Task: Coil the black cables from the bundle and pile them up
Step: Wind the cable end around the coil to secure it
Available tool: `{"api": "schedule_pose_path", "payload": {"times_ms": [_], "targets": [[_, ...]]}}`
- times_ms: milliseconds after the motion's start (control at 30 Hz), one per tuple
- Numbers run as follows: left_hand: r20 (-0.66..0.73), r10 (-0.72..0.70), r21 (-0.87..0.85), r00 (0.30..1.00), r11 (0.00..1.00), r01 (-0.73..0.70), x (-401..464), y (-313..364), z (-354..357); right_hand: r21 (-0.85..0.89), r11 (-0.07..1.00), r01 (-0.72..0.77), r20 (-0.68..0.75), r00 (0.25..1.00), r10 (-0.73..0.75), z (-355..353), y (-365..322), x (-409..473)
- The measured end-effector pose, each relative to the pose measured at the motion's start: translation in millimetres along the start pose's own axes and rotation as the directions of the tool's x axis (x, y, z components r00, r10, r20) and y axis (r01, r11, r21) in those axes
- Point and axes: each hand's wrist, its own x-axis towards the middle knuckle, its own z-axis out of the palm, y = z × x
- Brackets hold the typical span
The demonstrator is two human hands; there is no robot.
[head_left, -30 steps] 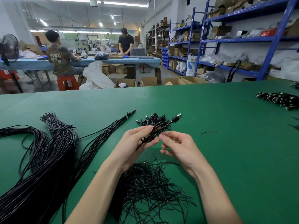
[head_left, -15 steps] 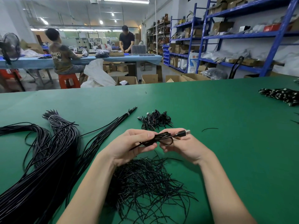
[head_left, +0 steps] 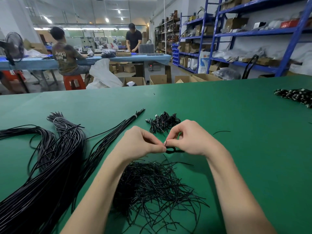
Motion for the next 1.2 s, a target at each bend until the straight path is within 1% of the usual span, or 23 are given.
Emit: {"api": "schedule_pose_path", "payload": {"times_ms": [33,100,167,233,300,367,467,567,667,733,800,833,900,967,1033,1133,1200], "targets": [[-0.069,-0.006,-0.049,0.998,0.999,0.002,1.4,0.0,3.6,-0.029,1.000,-0.009,-0.055,0.998,0.008,1.4,-1.5,1.1],[-0.160,-0.027,-0.133,0.987,0.991,0.006,3.0,-0.8,8.6,-0.025,0.999,-0.042,-0.118,0.992,0.039,5.3,-3.9,2.6],[-0.183,-0.059,-0.217,0.981,0.976,0.018,3.4,-1.0,10.3,0.054,0.996,-0.068,-0.145,0.987,0.075,7.6,-5.7,2.7],[-0.151,-0.100,-0.354,0.984,0.934,0.041,3.3,-1.3,10.2,0.160,0.983,-0.086,-0.157,0.981,0.111,8.2,-7.9,2.0],[-0.128,-0.128,-0.456,0.983,0.888,0.056,4.5,-1.1,11.5,0.204,0.975,-0.084,-0.174,0.977,0.120,8.4,-8.7,1.8],[-0.122,-0.166,-0.545,0.979,0.835,0.074,6.7,0.1,13.8,0.199,0.979,-0.051,-0.211,0.973,0.093,9.8,-7.9,2.0],[-0.062,-0.230,-0.685,0.971,0.717,0.126,8.6,1.6,12.4,0.148,0.988,0.042,-0.277,0.961,0.001,14.6,-8.2,2.0],[0.027,-0.262,-0.726,0.965,0.659,0.199,10.1,-3.8,7.8,0.104,0.984,0.146,-0.317,0.942,-0.106,19.4,-9.2,1.3],[0.112,-0.267,-0.712,0.957,0.651,0.265,9.4,-7.1,4.9,0.126,0.967,0.221,-0.330,0.929,-0.169,19.1,-11.0,0.0],[0.147,-0.258,-0.749,0.955,0.601,0.278,10.1,-6.6,4.5,0.178,0.955,0.236,-0.337,0.927,-0.167,17.8,-10.6,-1.4],[0.176,-0.245,-0.795,0.954,0.537,0.284,10.8,-5.5,3.4,0.290,0.928,0.235,-0.333,0.934,-0.132,17.5,-8.3,-2.4],[0.183,-0.240,-0.804,0.953,0.522,0.286,11.0,-5.0,3.7,0.339,0.913,0.227,-0.327,0.938,-0.112,17.8,-6.8,-3.2],[0.171,-0.246,-0.799,0.954,0.532,0.280,11.5,-4.4,5.1,0.395,0.896,0.204,-0.307,0.948,-0.080,18.4,-3.4,-3.9],[0.129,-0.253,-0.778,0.959,0.574,0.256,11.5,-4.0,7.3,0.431,0.886,0.170,-0.277,0.960,-0.049,18.9,-1.5,-3.7],[0.075,-0.255,-0.761,0.964,0.610,0.220,12.3,-3.4,10.3,0.423,0.897,0.126,-0.261,0.965,-0.012,18.4,-2.2,-2.4],[0.003,-0.256,-0.746,0.967,0.643,0.173,12.1,-1.5,15.6,0.269,0.961,0.057,-0.273,0.962,0.019,14.5,-4.7,0.2],[-0.053,-0.243,-0.711,0.968,0.690,0.134,10.8,0.6,17.5,0.186,0.982,0.032,-0.275,0.961,0.021,11.3,-7.0,0.1]]}}
